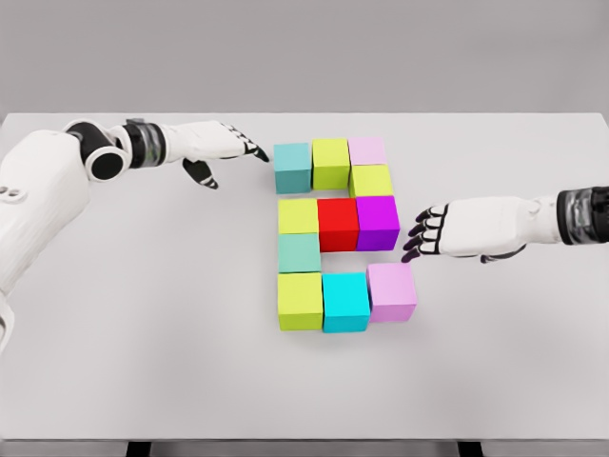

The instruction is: Assemble the squares on the desktop into the number 2

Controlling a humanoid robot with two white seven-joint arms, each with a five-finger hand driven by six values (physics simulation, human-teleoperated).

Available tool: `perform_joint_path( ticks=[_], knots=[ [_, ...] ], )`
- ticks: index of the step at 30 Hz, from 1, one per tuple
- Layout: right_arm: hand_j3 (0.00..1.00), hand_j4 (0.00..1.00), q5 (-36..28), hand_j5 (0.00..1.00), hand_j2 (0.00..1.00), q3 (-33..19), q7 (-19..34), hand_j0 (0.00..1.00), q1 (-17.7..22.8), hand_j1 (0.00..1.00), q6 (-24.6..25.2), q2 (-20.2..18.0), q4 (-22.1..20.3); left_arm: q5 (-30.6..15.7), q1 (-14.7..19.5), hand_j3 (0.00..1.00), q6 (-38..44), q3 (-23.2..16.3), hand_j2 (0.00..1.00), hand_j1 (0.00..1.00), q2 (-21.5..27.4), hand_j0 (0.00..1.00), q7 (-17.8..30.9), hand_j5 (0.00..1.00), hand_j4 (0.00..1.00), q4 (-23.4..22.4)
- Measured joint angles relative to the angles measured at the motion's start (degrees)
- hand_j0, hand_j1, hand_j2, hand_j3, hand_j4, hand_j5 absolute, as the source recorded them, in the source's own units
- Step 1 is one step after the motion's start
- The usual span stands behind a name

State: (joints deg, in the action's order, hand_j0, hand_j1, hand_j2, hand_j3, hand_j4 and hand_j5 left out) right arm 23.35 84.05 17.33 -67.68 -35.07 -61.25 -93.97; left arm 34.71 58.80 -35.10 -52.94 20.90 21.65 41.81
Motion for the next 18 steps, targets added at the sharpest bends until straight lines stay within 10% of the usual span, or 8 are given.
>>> perform_joint_path(
  ticks=[18],
  knots=[
    [0.96, 0.96, 0.1, 0.96, 0.96, -0.2, 0.0, 0.96, 0.3, 0.96, 0.0, -0.5, -0.7, 0.3, -0.4, 0.88, 0.0, 0.0, 0.88, 0.88, 0.4, 0.88, 0.2, 0.88, 0.88, 0.0]
  ],
)
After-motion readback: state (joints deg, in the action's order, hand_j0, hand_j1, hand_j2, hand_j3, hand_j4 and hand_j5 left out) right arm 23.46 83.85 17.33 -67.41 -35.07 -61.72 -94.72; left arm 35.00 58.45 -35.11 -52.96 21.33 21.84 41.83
